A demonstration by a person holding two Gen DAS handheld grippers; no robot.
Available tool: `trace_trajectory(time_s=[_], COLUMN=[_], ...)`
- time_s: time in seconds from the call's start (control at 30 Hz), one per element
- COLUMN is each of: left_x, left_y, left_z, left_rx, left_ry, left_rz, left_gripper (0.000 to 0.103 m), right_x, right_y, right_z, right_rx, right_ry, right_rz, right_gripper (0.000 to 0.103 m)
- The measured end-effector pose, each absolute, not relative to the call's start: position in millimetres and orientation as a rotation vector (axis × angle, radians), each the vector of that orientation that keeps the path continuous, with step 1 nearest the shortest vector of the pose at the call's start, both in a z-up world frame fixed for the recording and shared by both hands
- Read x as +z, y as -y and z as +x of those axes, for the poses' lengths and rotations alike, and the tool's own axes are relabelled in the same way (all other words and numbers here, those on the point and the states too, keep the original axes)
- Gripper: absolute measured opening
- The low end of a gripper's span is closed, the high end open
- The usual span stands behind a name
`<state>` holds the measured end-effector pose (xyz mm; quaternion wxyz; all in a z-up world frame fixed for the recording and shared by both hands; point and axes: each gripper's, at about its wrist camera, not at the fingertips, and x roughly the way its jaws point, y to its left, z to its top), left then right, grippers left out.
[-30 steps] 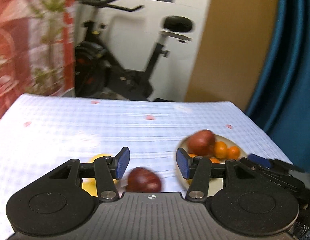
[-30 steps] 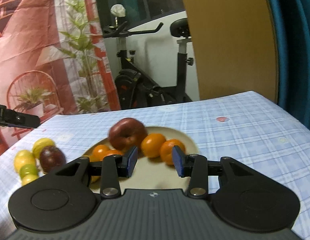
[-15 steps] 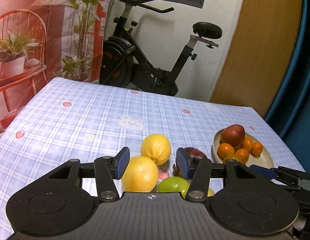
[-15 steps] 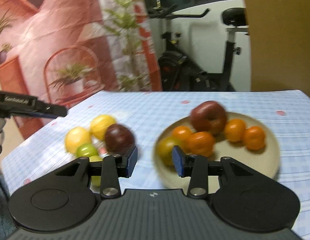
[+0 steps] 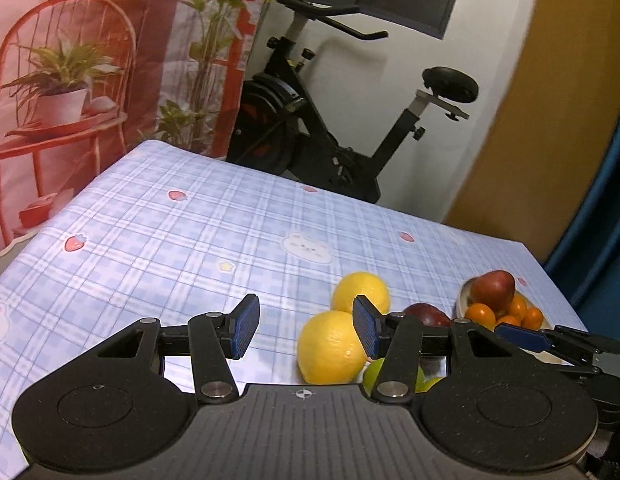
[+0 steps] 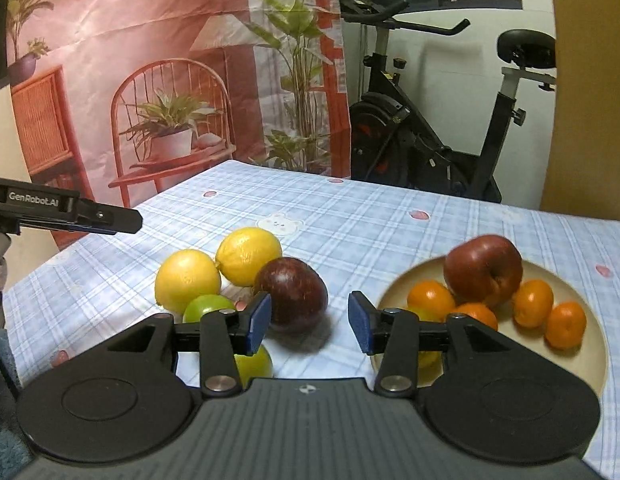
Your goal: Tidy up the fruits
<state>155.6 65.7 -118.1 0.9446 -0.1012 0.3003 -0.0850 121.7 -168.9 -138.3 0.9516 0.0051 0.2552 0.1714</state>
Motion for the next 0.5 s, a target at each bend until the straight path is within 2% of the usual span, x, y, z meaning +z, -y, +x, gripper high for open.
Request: trace_trajectory(time_s=[0.5], left_x=[-128.3], left_y=[-41.3], left_z=[161.8], left_rx=[-0.252], left_ry=[-0.614], left_rz=[-0.169], left_gripper=[0.054], right_x=[-150.0], right_y=[136.8], right_z=[167.0], right_rx=[0.418], right_ry=[-0.605], right_rz=[-0.104], right_gripper=[0.046])
